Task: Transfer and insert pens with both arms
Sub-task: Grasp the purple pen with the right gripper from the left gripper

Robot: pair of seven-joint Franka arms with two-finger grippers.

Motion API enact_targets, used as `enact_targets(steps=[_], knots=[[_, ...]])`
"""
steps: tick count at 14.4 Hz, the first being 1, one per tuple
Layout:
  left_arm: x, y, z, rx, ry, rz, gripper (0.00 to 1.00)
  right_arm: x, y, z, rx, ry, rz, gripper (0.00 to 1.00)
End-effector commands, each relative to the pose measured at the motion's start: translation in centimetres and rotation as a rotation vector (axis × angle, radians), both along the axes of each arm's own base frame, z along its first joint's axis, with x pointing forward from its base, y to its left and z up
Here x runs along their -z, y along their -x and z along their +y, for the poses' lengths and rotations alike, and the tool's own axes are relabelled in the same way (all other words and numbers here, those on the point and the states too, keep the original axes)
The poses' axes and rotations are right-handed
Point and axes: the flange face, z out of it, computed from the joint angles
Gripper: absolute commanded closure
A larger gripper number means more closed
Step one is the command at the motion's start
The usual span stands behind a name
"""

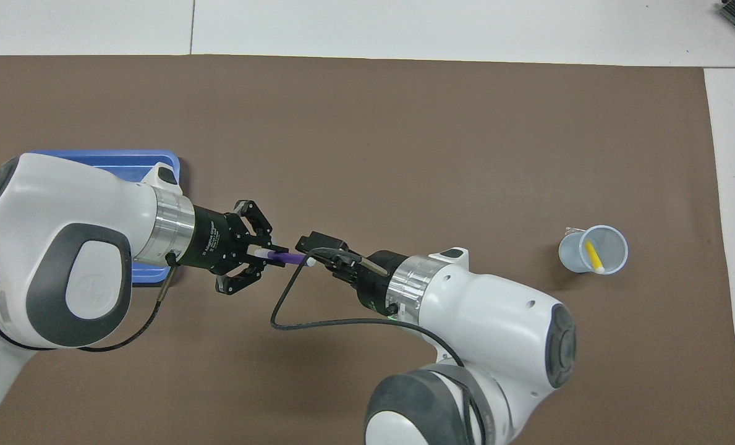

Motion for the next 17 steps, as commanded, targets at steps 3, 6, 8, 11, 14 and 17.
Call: enact_targets(steps=[3, 6, 8, 11, 14, 17], knots=[[-0.2, 2.3, 0.1, -0.030, 0.020, 0.009, 1.00, 0.0, -0.7, 2.3, 0.024, -0.037, 0.022, 0.15], [-0.3, 2.6, 0.2, -0.033, 0.021, 0.010, 1.00, 0.0, -0.7, 2.2, 0.023, -0.036, 0.021, 0.29], [-0.3, 2.6, 0.2, -0.035, 0.021, 0.012, 1.00, 0.0, -0.7, 2.2, 0.027, -0.038, 0.025, 0.33], [-0.6, 2.6, 0.2, -0.045, 0.022, 0.013, 1.00, 0.2, 0.0, 2.7, 0.013, -0.035, 0.030, 0.33], [-0.6, 2.6, 0.2, -0.046, 0.022, 0.011, 1.00, 0.3, 0.3, 2.7, 0.008, -0.032, 0.035, 0.34], [-0.6, 2.7, 0.1, -0.045, 0.022, 0.014, 1.00, 0.5, 0.5, 2.6, 0.004, -0.028, 0.040, 0.46]])
